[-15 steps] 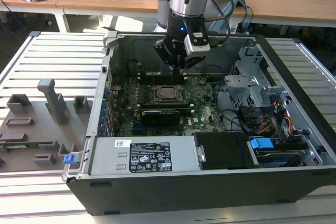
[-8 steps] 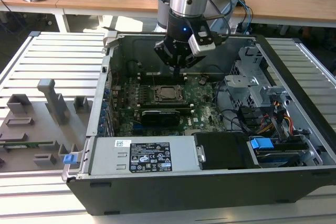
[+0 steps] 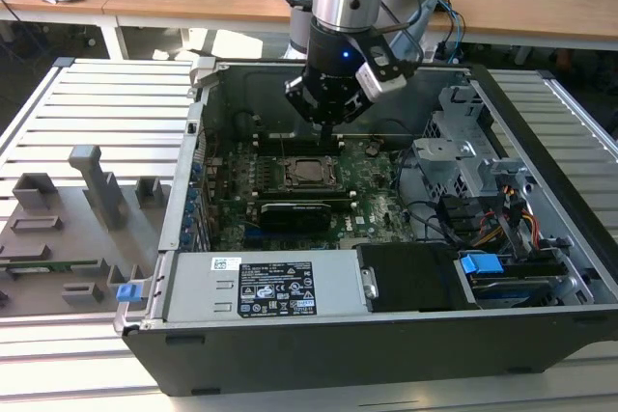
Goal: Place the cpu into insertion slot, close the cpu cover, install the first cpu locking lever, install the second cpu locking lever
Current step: 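Install the first cpu locking lever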
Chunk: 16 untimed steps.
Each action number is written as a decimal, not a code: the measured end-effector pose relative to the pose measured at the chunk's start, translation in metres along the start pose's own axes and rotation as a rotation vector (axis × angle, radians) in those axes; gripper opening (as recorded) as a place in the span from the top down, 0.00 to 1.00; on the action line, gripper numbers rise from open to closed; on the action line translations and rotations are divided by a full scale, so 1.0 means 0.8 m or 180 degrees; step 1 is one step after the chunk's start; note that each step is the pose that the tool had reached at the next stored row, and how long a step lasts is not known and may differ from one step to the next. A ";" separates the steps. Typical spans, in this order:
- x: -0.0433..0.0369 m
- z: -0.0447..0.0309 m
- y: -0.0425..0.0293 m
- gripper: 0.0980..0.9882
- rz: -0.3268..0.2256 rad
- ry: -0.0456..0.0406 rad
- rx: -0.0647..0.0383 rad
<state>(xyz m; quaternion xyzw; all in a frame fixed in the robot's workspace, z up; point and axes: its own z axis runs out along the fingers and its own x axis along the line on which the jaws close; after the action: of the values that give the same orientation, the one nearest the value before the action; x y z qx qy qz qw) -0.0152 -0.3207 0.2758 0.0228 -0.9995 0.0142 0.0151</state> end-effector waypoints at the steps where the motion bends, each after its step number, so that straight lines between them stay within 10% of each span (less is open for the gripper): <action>1: 0.000 0.0000 0.0000 0.99 -0.0001 0.0000 0.0000; 5: 0.009 0.0003 0.0003 0.99 -0.0002 0.0000 -0.0001; 16: 0.083 0.0056 0.0118 0.99 -0.0001 -0.0001 0.0000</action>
<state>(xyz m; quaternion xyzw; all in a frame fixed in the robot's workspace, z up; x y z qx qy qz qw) -0.0822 -0.3144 0.2731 0.0230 -0.9995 0.0142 0.0150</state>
